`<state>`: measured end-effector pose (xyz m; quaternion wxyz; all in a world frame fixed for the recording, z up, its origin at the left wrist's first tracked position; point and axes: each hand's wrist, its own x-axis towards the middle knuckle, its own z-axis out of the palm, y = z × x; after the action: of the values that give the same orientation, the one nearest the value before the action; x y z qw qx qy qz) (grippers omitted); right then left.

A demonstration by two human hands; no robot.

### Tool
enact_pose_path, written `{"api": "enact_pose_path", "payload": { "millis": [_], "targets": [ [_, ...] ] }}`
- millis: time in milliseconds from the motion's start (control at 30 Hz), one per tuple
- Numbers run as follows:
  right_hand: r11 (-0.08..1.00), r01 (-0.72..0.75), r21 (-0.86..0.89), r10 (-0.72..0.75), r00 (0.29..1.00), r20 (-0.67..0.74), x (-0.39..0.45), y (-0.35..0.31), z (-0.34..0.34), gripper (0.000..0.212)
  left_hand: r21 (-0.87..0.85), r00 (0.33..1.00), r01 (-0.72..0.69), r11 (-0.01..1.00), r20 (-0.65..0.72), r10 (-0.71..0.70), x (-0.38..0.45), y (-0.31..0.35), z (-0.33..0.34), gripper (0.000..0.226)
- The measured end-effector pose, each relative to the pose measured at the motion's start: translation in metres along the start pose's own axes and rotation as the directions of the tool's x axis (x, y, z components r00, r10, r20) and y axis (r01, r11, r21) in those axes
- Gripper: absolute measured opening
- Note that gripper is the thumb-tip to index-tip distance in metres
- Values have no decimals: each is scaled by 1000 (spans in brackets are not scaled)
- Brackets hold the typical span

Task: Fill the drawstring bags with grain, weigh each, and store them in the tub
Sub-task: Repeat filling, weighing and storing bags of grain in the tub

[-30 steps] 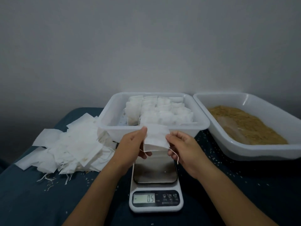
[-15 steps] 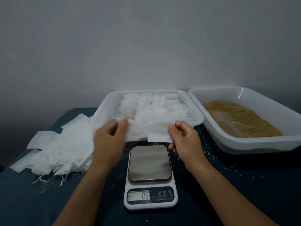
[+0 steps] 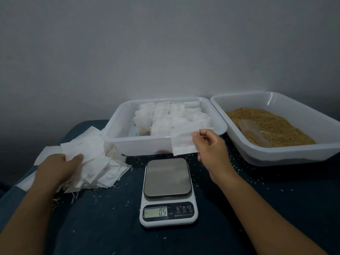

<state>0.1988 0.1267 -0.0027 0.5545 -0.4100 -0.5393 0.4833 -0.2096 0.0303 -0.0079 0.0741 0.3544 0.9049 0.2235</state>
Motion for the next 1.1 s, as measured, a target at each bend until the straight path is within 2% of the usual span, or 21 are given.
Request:
{"api": "enact_pose_path", "payload": {
  "millis": [67,233,300,367,400,433,467,500,533,567,600,667,733,767,833,900,967,1000,1033,1067,1100],
  "targets": [
    [1000,-5,10,5,1000,-3,-1,-1,0,19,56,999,37,998,-39,-35,-1,0,2,78],
    [1000,-8,12,8,1000,-4,-1,-1,-1,15,25,991,130,991,-13,-130,-21,16,-6,109],
    [1000,-4,0,4,1000,-8,-1,-1,-1,14,-12,980,60,998,-191,-61,-45,32,-10,97],
    [1000,0,-10,-1,1000,-9,-1,-2,-1,13,-166,916,-185,969,-387,109,-81,58,-11,67],
    [1000,-2,-18,1,1000,-6,0,-2,-1,13,-284,894,-337,898,-396,211,-104,74,-10,44],
    [1000,-5,-23,5,1000,-4,0,-2,-1,13,-426,902,-417,803,-305,306,-130,92,-5,20],
    [1000,-7,-22,7,1000,-6,0,-2,-2,13,-579,896,-415,702,-129,424,-154,108,5,10],
    [1000,-8,-17,8,1000,-11,0,-2,-2,13,-702,842,-344,624,65,536,-178,123,16,17],
    [1000,-9,-11,9,1000,-19,1,-1,-2,14,-775,749,-244,583,231,621,-198,135,30,22],
    [1000,-9,-6,8,1000,-27,1,-1,-3,14,-785,665,-190,590,339,665,-213,144,45,23],
    [1000,-8,-2,8,999,-38,1,-2,-4,14,-777,628,-165,608,392,672,-222,151,59,22],
    [1000,-9,2,9,998,-59,2,-2,-6,13,-774,640,-98,625,432,635,-224,155,76,20],
    [1000,-14,4,14,997,-72,4,-2,-8,13,-795,698,11,607,440,564,-212,152,78,19],
    [1000,-18,7,19,997,-73,4,-2,-8,13,-792,731,3,611,418,539,-204,148,75,18],
    [1000,-23,6,24,998,-65,5,-2,-8,13,-722,817,-117,682,321,480,-185,137,64,16],
    [1000,-22,-1,21,998,-53,4,-2,-7,13,-607,906,-242,757,138,400,-172,124,51,15],
    [1000,-15,-5,14,999,-44,4,-3,-6,14,-617,937,-271,739,7,350,-174,115,41,13],
    [1000,-10,-4,10,999,-40,3,-3,-5,15,-682,930,-247,688,32,365,-179,111,38,12],
    [1000,-9,-4,9,999,-38,3,-3,-5,15,-765,897,-182,618,129,424,-189,110,37,13],
    [1000,-12,-5,12,999,-35,3,-3,-5,16,-816,816,-86,571,271,510,-201,113,36,15],
    [1000,-17,-7,16,999,-32,3,-4,-5,16,-817,697,-9,576,408,590,-216,115,36,16]
  ]
}}
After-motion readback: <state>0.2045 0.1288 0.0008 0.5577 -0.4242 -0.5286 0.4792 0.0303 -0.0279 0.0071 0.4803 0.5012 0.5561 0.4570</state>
